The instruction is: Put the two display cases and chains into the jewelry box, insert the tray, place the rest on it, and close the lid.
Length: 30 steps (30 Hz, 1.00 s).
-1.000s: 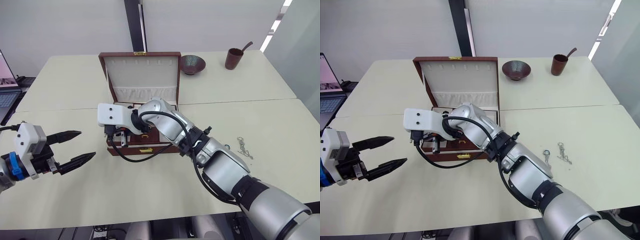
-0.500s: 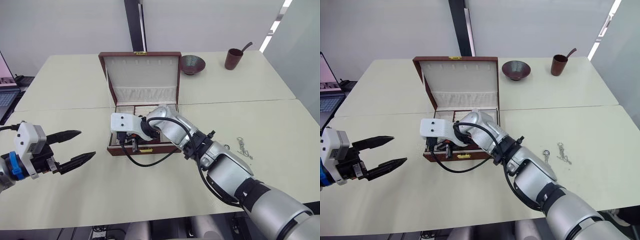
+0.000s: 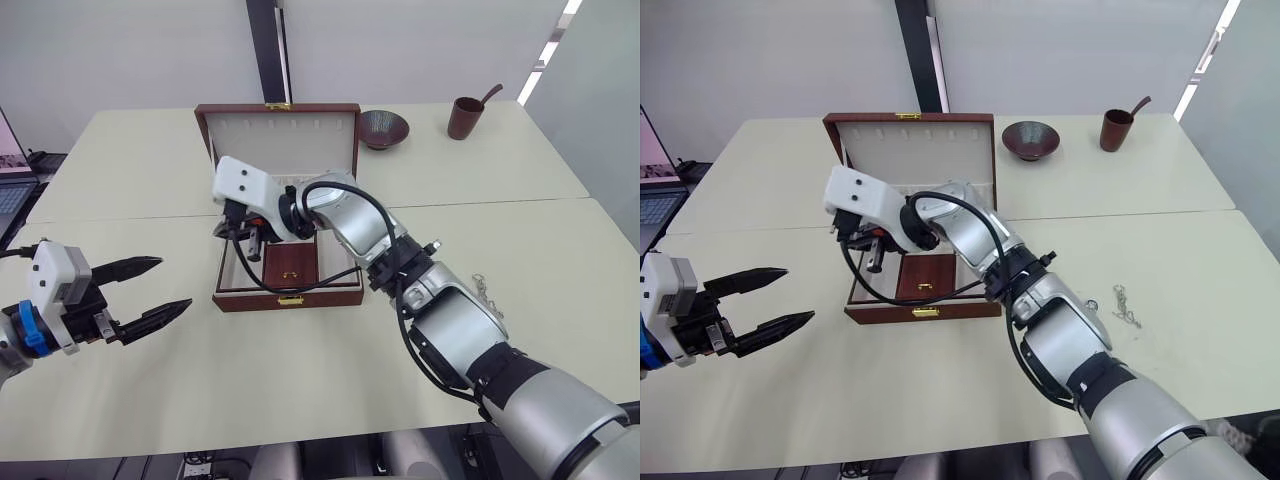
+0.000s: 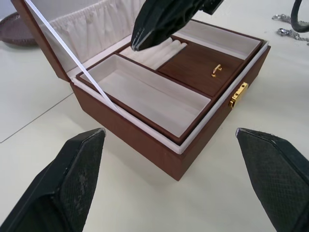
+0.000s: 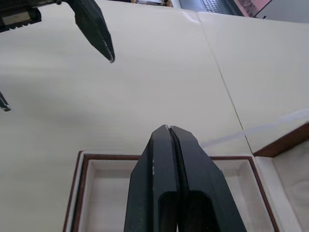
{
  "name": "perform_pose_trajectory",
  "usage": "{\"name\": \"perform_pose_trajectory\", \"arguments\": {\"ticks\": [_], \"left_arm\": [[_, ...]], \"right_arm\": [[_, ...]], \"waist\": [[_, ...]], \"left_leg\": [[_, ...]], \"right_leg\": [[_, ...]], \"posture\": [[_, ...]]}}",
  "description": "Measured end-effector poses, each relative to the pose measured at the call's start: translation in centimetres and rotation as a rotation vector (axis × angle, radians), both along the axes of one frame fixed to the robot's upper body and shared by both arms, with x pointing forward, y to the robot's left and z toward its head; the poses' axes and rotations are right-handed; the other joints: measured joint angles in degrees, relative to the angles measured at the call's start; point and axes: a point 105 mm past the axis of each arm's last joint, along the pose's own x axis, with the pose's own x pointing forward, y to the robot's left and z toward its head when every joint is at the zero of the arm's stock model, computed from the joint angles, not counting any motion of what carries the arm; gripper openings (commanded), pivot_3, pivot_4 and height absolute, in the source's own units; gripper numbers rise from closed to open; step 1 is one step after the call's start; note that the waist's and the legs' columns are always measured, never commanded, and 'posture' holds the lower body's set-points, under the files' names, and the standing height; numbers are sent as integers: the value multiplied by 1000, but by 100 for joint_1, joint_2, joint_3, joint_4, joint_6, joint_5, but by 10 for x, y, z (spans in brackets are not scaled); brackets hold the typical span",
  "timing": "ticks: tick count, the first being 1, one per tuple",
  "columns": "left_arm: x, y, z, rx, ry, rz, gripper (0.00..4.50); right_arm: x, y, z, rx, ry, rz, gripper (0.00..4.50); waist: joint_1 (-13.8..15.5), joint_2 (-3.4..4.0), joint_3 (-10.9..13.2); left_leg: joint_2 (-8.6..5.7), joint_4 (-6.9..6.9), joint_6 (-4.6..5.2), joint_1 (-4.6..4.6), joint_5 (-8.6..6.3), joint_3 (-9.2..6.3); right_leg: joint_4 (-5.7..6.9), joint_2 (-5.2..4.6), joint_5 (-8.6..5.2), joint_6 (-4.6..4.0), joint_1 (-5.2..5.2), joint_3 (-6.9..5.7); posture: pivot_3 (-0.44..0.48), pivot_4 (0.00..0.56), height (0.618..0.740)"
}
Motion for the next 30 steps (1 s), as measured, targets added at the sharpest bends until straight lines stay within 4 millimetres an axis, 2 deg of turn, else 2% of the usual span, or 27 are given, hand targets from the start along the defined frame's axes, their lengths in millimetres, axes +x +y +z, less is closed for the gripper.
{"name": "perform_pose_trajectory", "arguments": {"ticks": [2,6,9,12,17,26,30], "left_arm": [[1,-2,3,-12,-13,-3,4500],[2,-3,5,-28,-22,4,4500],[2,-3,4,-32,-22,4,4500],[3,-4,5,-32,-24,2,4500],[3,-5,3,-33,-18,-3,4500],[3,-5,1,-43,-17,7,4500],[4,-3,0,-50,-29,35,4500]], "right_arm": [[7,-15,-3,18,-17,-25,18],[18,-49,-21,28,1,-92,18],[19,-62,-39,25,45,-133,18],[21,-65,-51,19,66,-166,18],[27,-68,-57,4,77,-219,18],[28,-68,-58,-5,69,-228,18],[31,-70,-51,42,73,-257,18]], "waist": [[9,-8,-5],[3,-18,-11],[-14,-15,-9],[-52,-11,-7],[-48,-11,-7],[-44,-12,-8],[-33,-11,-7]], "left_leg": [[7,1,0,-1,0,-3],[8,1,0,-1,0,3],[20,0,0,0,0,4],[46,1,0,5,0,22],[61,1,-1,9,1,28],[62,2,-1,10,1,32],[63,2,-1,7,1,30]], "right_leg": [[0,-1,0,0,1,-2],[-1,-1,0,0,2,2],[2,2,0,0,1,2],[2,19,6,-9,-4,0],[3,34,12,-21,-4,-1],[3,33,12,-21,-3,0],[1,33,12,-21,-3,-1]], "posture": [[0,150,740],[0,150,740],[0,150,740],[0,150,740],[0,150,740],[0,150,740],[0,150,740]]}}
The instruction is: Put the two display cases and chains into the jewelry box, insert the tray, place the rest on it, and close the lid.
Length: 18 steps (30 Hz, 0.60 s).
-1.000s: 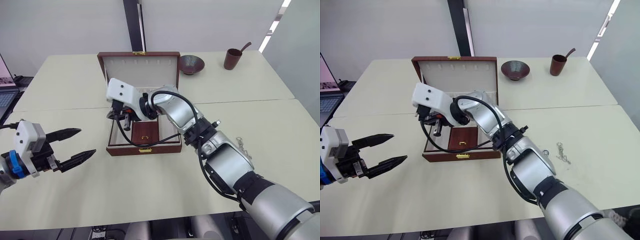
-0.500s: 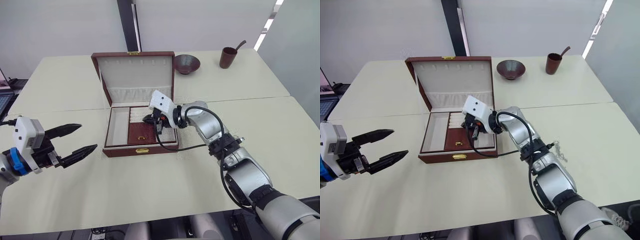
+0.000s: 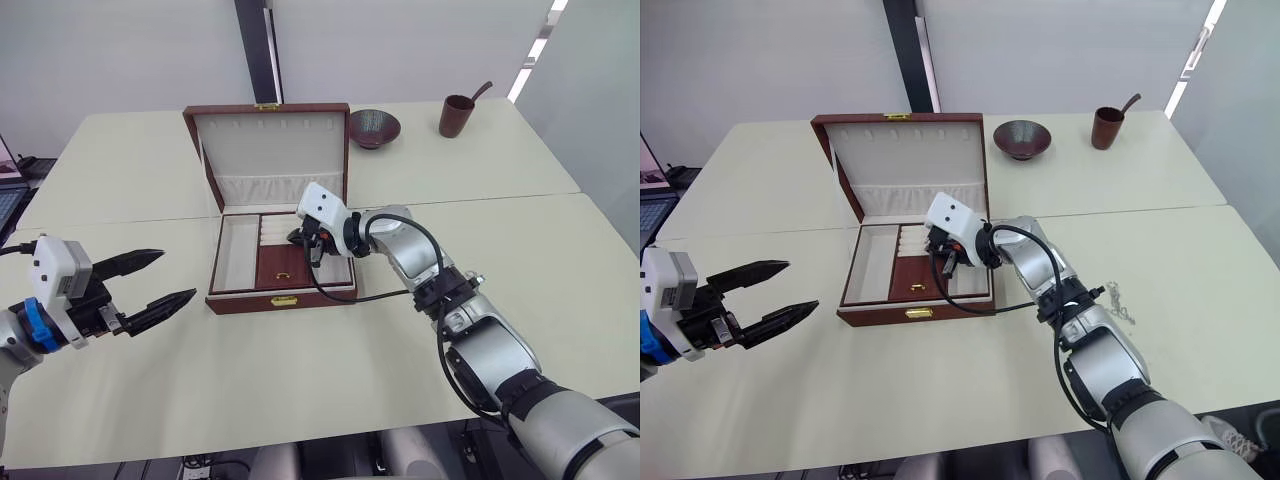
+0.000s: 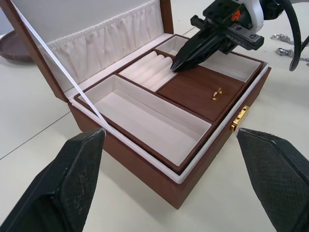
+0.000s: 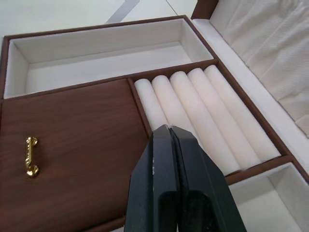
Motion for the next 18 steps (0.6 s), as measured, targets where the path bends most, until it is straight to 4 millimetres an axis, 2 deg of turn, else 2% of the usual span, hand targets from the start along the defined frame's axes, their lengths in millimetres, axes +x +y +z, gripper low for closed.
{"name": "perform_pose_trajectory", "arguments": {"ticks": [3,5,7,10,14,15,18], "left_arm": [[2,5,0,-7,-17,44,4500],[3,12,1,-8,-24,86,4500],[3,20,0,-9,-27,122,4500],[2,34,-7,-18,-32,191,4500],[-2,61,-23,-28,-30,315,4500],[-4,64,-25,-26,-26,331,4500],[-10,76,-36,-10,-32,392,4500]], "right_arm": [[1,-12,26,72,-61,-12,18],[-5,-31,46,126,-140,-18,18],[-9,-50,51,140,-188,-44,18],[-13,-92,45,140,-229,-129,18],[-15,-164,35,65,-296,-305,18],[-15,-176,33,52,-296,-337,18],[-28,-238,13,-39,-293,-474,18]], "waist": [[17,1,0],[54,-2,-1],[89,-1,-1],[160,1,1],[196,-2,-1],[201,-1,-1],[249,-2,-1]], "left_leg": [[0,0,0,-4,0,-1],[1,-1,0,-7,0,-5],[-1,-2,0,-8,0,-2],[-3,-2,1,-10,0,6],[-2,-1,1,-8,-1,14],[-3,-1,2,-7,-1,15],[-3,-1,2,-7,-1,22]], "right_leg": [[-2,-4,0,0,-1,-1],[-6,-8,0,0,1,-7],[-14,-8,0,0,3,-7],[-36,-8,0,0,8,-4],[-37,-7,0,1,11,-3],[-36,-7,0,1,11,-3],[-38,-2,0,1,13,0]], "posture": [[0,150,740],[0,150,740],[0,150,740],[0,150,740],[0,150,740],[0,150,740],[0,150,740]]}}
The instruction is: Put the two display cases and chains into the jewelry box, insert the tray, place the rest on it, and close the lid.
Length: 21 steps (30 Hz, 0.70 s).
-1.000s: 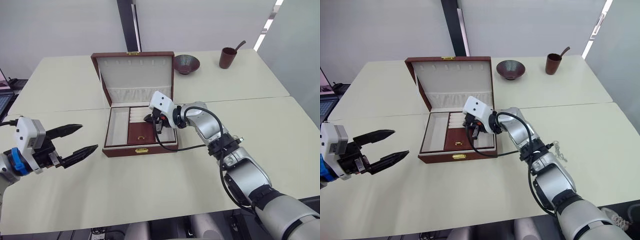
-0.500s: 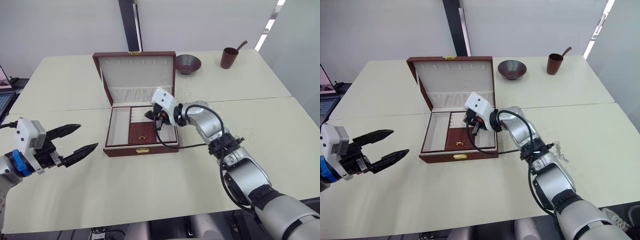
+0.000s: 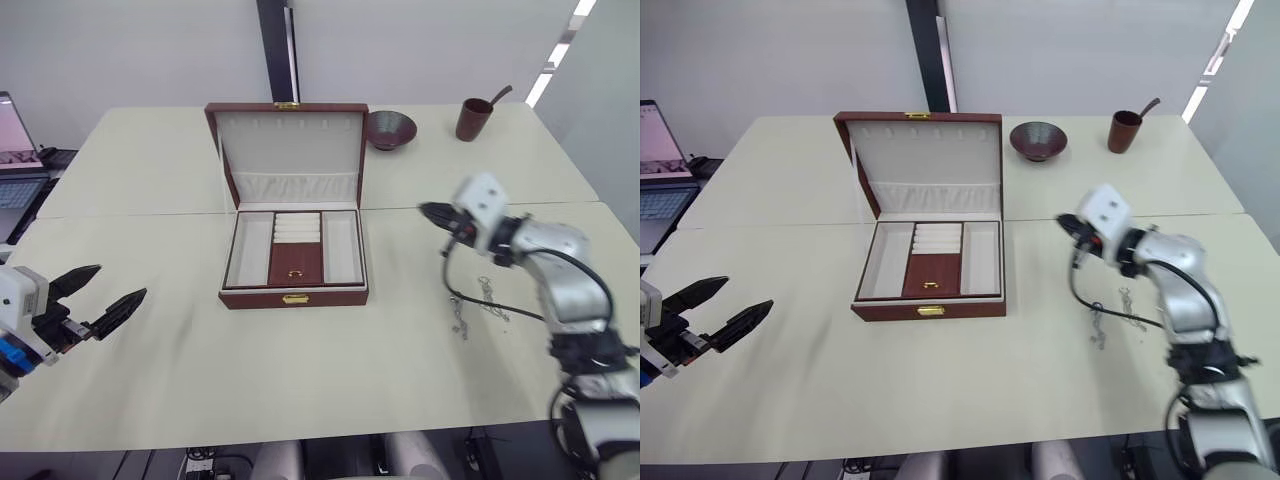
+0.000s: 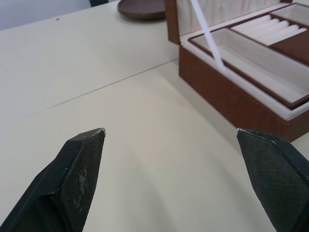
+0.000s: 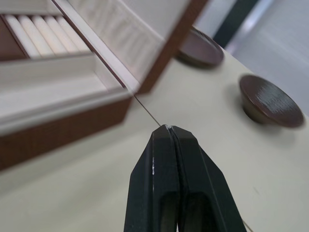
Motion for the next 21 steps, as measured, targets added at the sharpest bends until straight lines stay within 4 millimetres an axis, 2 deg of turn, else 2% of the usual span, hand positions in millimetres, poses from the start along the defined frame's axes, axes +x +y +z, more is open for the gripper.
{"name": "perform_pose_trajectory", "arguments": {"ticks": [2,4,11,14,16,21], "left_arm": [[-5,6,-8,-1,6,34,4500],[-8,10,-13,7,5,57,4500],[-26,23,-34,-8,51,130,4500],[-30,26,-38,-9,62,148,4500],[-33,27,-40,-8,72,151,4500],[-36,26,-41,-13,82,140,4500]], "right_arm": [[-9,-30,-14,-11,25,-77,18],[-17,-50,-23,-16,42,-125,18],[-58,-104,-60,26,139,-280,18],[-76,-114,-70,24,171,-310,562],[-88,-120,-75,31,189,-334,1100],[-103,-127,-80,35,205,-371,2458]], "waist": [[20,0,0],[8,0,0],[17,-1,-2],[37,-2,-3],[47,-4,-8],[46,-6,-13]], "left_leg": [[1,1,0,3,0,10],[1,1,1,10,0,21],[10,1,1,13,0,28],[9,2,1,15,0,27],[8,3,1,16,-1,29],[6,3,1,20,0,31]], "right_leg": [[1,2,0,0,0,5],[2,6,4,-3,1,10],[0,35,6,-5,4,20],[1,36,7,-4,8,19],[0,37,7,-4,10,21],[0,50,7,-4,13,23]], "posture": [[0,150,740],[0,150,740],[0,150,740],[0,150,740],[0,150,740],[0,150,740]]}}
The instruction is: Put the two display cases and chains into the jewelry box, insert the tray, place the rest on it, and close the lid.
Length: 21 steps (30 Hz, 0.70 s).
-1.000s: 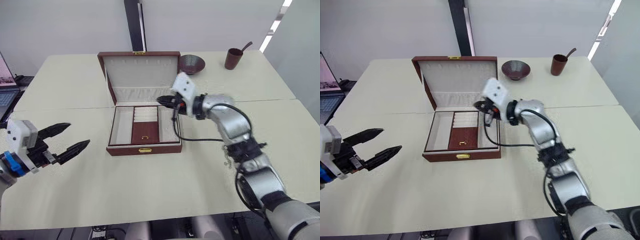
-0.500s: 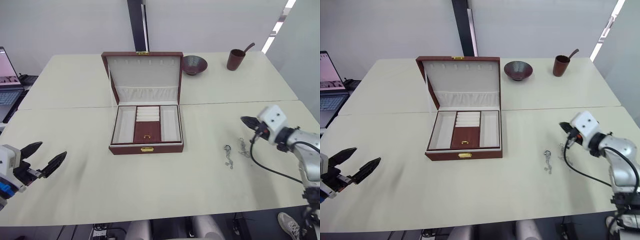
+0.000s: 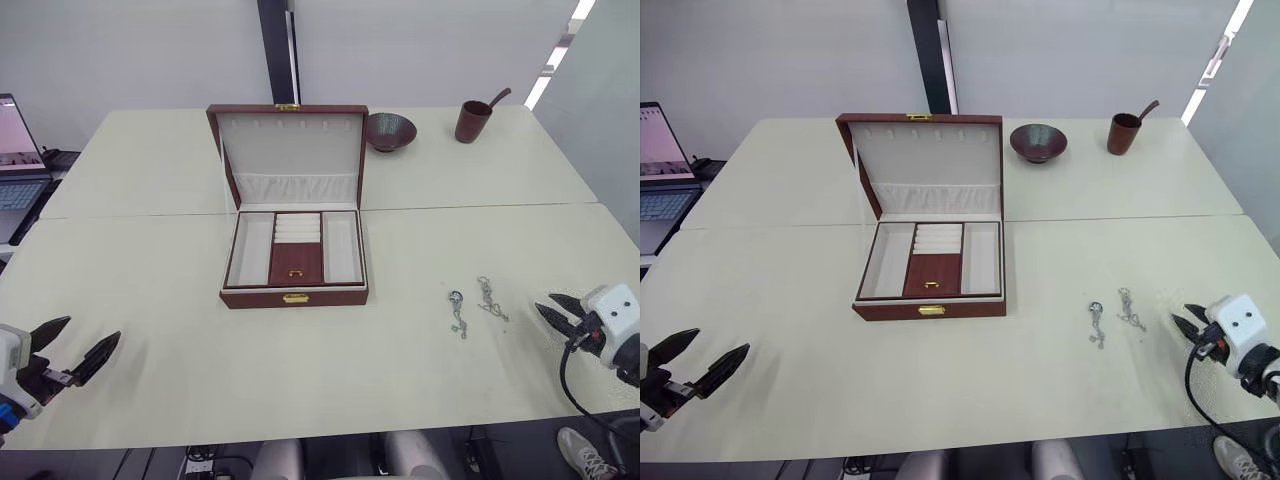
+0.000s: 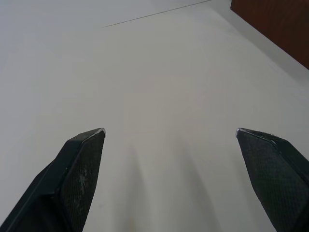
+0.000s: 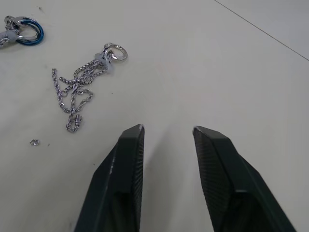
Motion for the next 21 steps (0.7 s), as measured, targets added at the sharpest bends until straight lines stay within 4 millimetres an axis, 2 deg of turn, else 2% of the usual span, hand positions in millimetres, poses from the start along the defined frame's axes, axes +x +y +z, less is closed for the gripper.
{"name": "perform_pose_trajectory", "arguments": {"ticks": [3,6,7,15,17,21], "left_arm": [[2,-1,2,1,-8,-8,4500],[4,-1,4,2,-13,-10,4500],[4,-1,4,1,-10,-10,4500],[2,-8,5,-6,24,-53,4500],[2,-17,9,13,22,-99,4500],[5,-44,19,27,-3,-230,4500]], "right_arm": [[-4,0,-3,11,13,-2,3315],[-4,0,-3,18,10,-1,4351],[-4,0,-2,18,10,0,4472],[-4,0,2,-9,-4,19,4472],[-6,3,3,-19,0,39,4472],[-9,23,15,-15,-28,120,4472]], "waist": [[-2,0,-1],[-1,-1,-3],[-2,-1,-3],[3,-3,-6],[7,-1,-8],[7,9,-18]], "left_leg": [[1,0,0,3,0,2],[1,0,0,4,0,3],[1,0,0,3,0,3],[3,1,0,3,0,3],[4,1,0,2,0,3],[6,2,-1,7,0,1]], "right_leg": [[-1,9,0,0,0,3],[-1,10,0,-1,0,3],[-1,10,0,-1,1,3],[-1,10,0,-1,1,4],[-1,9,0,-1,2,4],[0,10,0,-1,10,4]], "posture": [[0,150,740],[0,150,740],[0,150,740],[0,150,740],[0,150,740],[0,150,740]]}}
